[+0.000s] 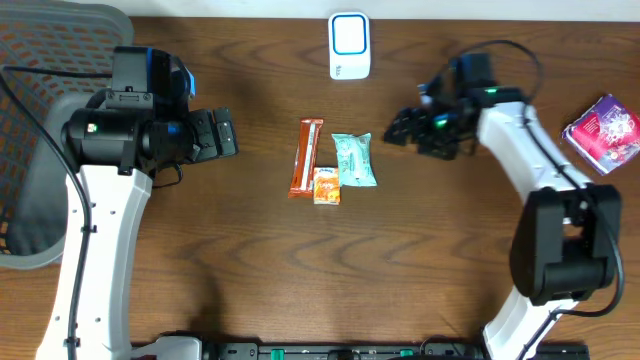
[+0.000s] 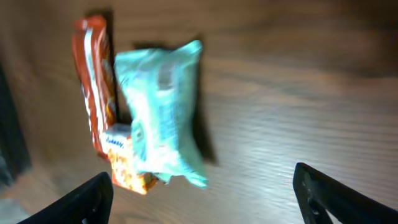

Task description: Scan the item barcode

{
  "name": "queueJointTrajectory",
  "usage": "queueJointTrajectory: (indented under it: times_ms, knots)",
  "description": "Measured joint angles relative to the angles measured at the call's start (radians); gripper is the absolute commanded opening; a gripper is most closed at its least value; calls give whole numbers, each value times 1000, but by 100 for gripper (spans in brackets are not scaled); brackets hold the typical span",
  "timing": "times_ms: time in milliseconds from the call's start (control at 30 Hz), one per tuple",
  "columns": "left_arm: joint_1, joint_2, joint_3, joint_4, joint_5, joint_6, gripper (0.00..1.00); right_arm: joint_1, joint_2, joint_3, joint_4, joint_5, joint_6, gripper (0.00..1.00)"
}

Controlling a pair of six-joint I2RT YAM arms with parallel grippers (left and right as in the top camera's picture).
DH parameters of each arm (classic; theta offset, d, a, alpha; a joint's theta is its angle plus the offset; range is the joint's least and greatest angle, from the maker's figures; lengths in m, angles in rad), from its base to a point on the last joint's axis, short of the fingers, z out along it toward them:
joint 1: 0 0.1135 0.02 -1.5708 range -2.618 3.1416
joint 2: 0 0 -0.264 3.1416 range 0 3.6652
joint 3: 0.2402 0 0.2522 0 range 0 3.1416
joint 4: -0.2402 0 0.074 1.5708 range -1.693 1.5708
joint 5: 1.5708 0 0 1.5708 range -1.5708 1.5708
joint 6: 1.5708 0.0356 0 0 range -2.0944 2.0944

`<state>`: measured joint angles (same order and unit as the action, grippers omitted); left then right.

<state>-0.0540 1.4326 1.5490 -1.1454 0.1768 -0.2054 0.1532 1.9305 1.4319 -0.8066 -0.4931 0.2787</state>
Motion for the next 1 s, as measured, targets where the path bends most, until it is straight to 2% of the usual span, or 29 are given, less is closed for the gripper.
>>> queueJointTrajectory:
  times_ms: [100, 133, 467, 600, 700, 733, 800, 833, 1000]
  knots:
    - [0, 0, 0, 0, 0, 0, 98, 56, 0, -18, 21, 34, 22, 66]
    - [0, 0, 0, 0, 0, 0, 98, 71, 0, -30, 40, 43, 36, 62]
    - [0, 0, 0, 0, 0, 0, 98, 146, 0, -162, 265, 76, 156, 64]
    - [0, 0, 0, 0, 0, 0, 98, 165, 0, -244, 367, 102, 212, 58]
    - [0, 0, 0, 0, 0, 0, 98, 167, -2, -314, 466, 104, 242, 44]
    - [0, 0, 0, 0, 0, 0, 98, 167, -6, -328, 494, 104, 248, 36]
    - [0, 0, 0, 0, 0, 0, 98, 167, -9, -350, 531, 100, 257, 11]
    - [0, 0, 0, 0, 0, 0, 98, 167, -10, -356, 541, 93, 261, 3]
    - [0, 0, 0, 0, 0, 0, 98, 172, -27, -358, 541, 90, 237, 1]
